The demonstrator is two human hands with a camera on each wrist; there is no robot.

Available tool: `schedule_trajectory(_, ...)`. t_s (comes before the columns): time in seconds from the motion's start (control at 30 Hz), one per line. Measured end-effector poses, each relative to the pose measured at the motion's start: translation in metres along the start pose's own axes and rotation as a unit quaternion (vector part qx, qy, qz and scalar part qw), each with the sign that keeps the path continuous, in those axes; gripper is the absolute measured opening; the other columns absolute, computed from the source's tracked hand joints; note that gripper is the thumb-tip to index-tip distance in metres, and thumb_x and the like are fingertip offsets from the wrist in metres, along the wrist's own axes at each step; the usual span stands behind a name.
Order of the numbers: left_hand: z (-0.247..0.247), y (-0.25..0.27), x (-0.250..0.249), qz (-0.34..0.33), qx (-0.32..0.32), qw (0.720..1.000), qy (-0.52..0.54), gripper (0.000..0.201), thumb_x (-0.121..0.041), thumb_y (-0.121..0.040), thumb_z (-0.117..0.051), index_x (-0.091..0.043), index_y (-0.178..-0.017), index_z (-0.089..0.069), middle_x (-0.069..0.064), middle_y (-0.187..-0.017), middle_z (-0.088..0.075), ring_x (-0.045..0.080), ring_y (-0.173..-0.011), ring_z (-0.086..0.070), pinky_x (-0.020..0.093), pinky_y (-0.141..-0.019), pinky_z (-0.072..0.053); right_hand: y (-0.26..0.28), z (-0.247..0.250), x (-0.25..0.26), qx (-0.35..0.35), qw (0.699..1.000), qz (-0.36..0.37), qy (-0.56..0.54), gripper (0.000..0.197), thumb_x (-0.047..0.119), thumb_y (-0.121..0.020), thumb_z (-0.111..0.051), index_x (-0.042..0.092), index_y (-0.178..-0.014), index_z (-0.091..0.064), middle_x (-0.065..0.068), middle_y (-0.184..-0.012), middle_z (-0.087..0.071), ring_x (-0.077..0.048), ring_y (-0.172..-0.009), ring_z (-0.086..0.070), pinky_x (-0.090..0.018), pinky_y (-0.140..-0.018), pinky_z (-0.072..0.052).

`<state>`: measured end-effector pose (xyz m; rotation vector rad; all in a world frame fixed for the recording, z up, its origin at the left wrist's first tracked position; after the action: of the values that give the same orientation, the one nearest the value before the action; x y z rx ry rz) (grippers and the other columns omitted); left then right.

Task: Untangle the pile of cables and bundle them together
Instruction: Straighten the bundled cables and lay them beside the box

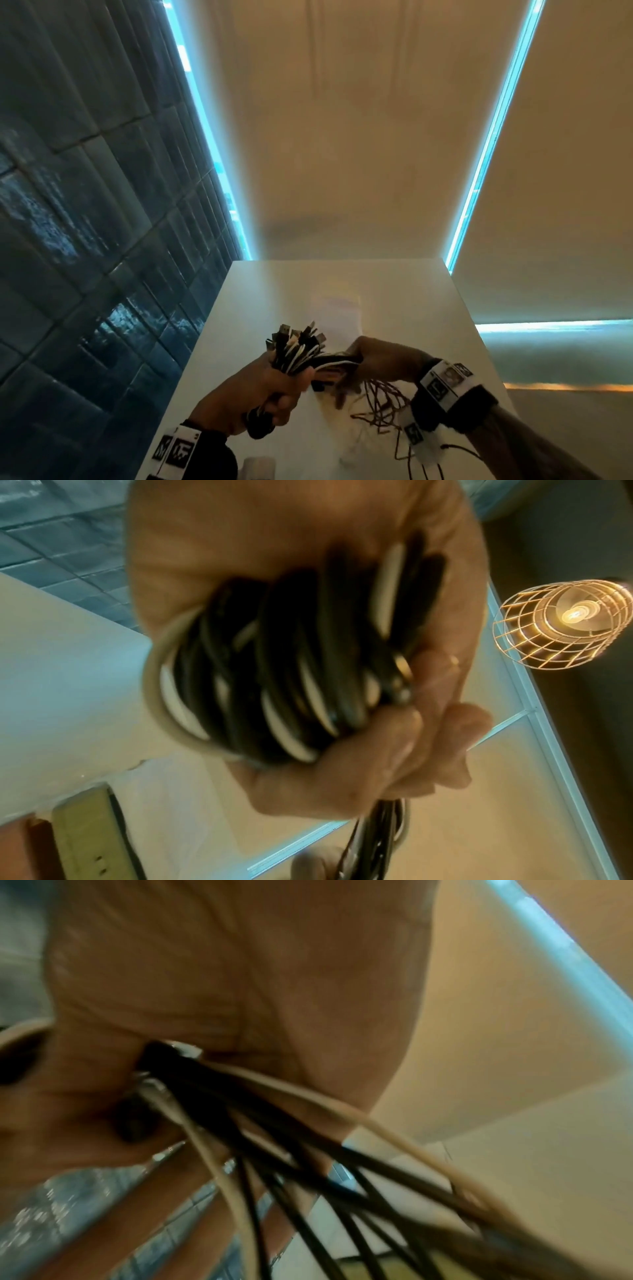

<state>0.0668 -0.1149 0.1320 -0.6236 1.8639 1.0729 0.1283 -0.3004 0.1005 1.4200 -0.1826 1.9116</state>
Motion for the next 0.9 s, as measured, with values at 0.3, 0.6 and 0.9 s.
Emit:
schedule_trajectory(0.3,0.009,-0.002,0.016,-0.006,-0.126,0.991,0.046,0.041,-0.054,-0.077,-0.07,-0.022,-0.061,-0.05,-0.001,-0.054,-0.029,0.01,-0.043,-0.025,0.023,-0.045,-0.025,0.026,0.008,-0.012,0.032,0.934,0.006,-0.356,0.04,0.038,-0.088,-0.069,0.008,-0.099,-0.045,-0.002,-0.059,-0.018,-0.009,-0.042,-0.017,-0.021,-0.038,-0.016)
schedule_trajectory(0.6,0.006,-0.029,0.029,-0.022,-0.248,0.959,0.132,0.06,-0.078,-0.06,-0.059,-0.02,-0.062,-0.043,-0.002,-0.053,-0.022,0.01,-0.041,-0.022,0.021,-0.042,-0.024,0.032,-0.005,0.049,-0.157,0.968,0.036,-0.193,0.047,0.046,-0.101,-0.035,0.011,-0.075,-0.053,0.007,-0.05,-0.039,-0.007,-0.039,-0.029,-0.021,-0.04,-0.024)
schedule_trajectory(0.9,-0.016,-0.039,0.017,-0.096,-0.175,0.967,0.157,0.06,-0.062,-0.092,-0.039,-0.008,-0.095,-0.065,0.008,-0.064,-0.071,0.021,-0.06,-0.071,0.034,-0.061,-0.057,0.006,-0.058,0.057,-0.141,0.988,0.062,0.013,0.038,0.035,-0.105,-0.032,0.021,-0.076,-0.052,0.0,-0.074,-0.054,-0.005,-0.061,-0.047,-0.015,-0.059,-0.038)
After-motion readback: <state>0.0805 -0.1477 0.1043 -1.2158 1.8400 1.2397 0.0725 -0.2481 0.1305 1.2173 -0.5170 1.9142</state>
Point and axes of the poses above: each hand's wrist, its own y-axis away from the middle knuckle, its own z-axis out of the back of the hand, x = y × z, the point moved 4 cm from there along -y, towards the middle knuckle
